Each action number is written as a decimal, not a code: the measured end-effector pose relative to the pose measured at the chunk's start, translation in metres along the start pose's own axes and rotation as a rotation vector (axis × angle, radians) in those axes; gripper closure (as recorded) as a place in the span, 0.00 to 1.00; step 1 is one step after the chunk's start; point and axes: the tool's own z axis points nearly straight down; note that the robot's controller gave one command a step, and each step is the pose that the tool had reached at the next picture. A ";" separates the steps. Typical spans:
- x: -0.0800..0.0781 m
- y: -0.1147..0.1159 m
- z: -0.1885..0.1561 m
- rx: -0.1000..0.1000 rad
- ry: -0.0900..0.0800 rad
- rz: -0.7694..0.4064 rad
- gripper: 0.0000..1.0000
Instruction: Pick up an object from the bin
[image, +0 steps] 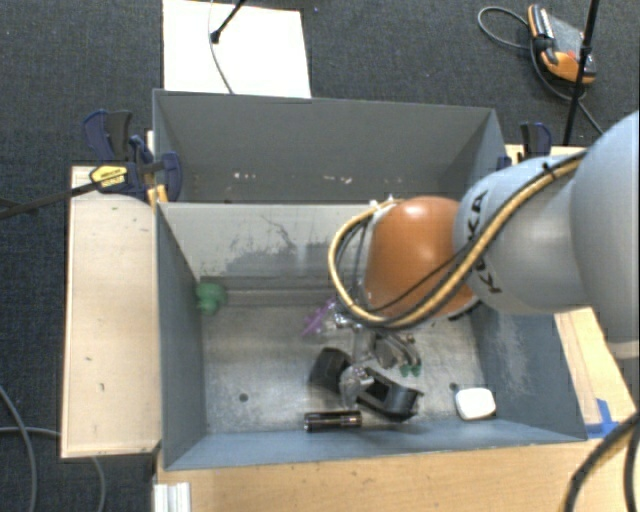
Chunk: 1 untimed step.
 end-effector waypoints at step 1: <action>0.001 -0.002 0.003 0.012 0.015 0.208 0.00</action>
Offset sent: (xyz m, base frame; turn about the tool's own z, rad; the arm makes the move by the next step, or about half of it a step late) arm -0.0448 -0.0128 -0.0162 -0.0869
